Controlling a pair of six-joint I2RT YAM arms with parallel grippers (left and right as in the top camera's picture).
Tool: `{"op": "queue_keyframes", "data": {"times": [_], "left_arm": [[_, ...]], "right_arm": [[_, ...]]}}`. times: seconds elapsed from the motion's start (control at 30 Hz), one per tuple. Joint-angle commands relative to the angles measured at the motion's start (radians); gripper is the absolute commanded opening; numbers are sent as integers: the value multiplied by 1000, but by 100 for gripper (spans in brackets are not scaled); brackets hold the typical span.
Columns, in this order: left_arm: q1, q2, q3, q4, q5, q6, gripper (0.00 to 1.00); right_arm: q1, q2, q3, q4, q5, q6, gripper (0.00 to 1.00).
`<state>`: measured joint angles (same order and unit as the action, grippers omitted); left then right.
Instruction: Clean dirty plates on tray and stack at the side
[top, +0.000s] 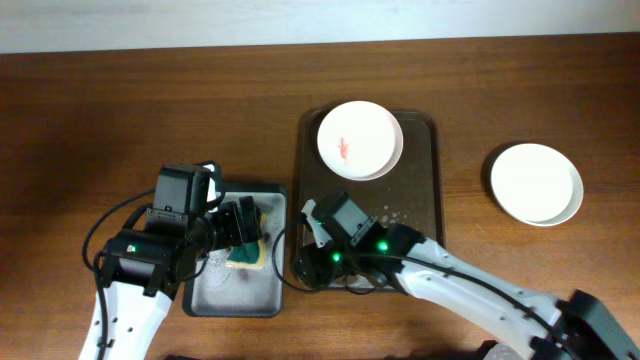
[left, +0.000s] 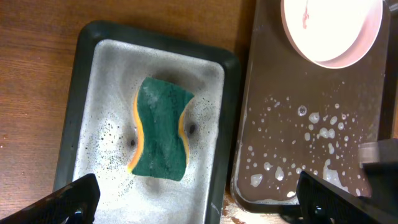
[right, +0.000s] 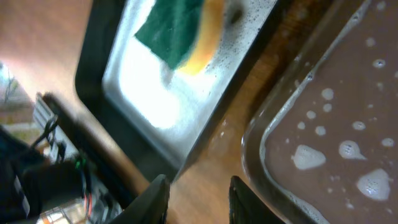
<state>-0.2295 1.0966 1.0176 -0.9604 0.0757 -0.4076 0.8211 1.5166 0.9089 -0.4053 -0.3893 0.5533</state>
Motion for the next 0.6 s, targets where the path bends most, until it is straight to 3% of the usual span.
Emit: {"op": "queue_keyframes", "data": {"times": [0.0,0.23,0.3,0.37,0.57], "left_arm": [[3,-8,12,1,7,6,99],[3,-8,12,1,7,6,100],[3,-8,12,1,7,6,99],[3,-8,12,1,7,6,99],[3,-8,12,1,7,6,99]], "right_arm": [[-11,126,61,21,53,89,32],[-10,270,105,148,68,148,32],[-9,288,105,157,71,150,25],[-10,299,105,159,61,163,25],[-148,105,105,55,6,14,28]]}}
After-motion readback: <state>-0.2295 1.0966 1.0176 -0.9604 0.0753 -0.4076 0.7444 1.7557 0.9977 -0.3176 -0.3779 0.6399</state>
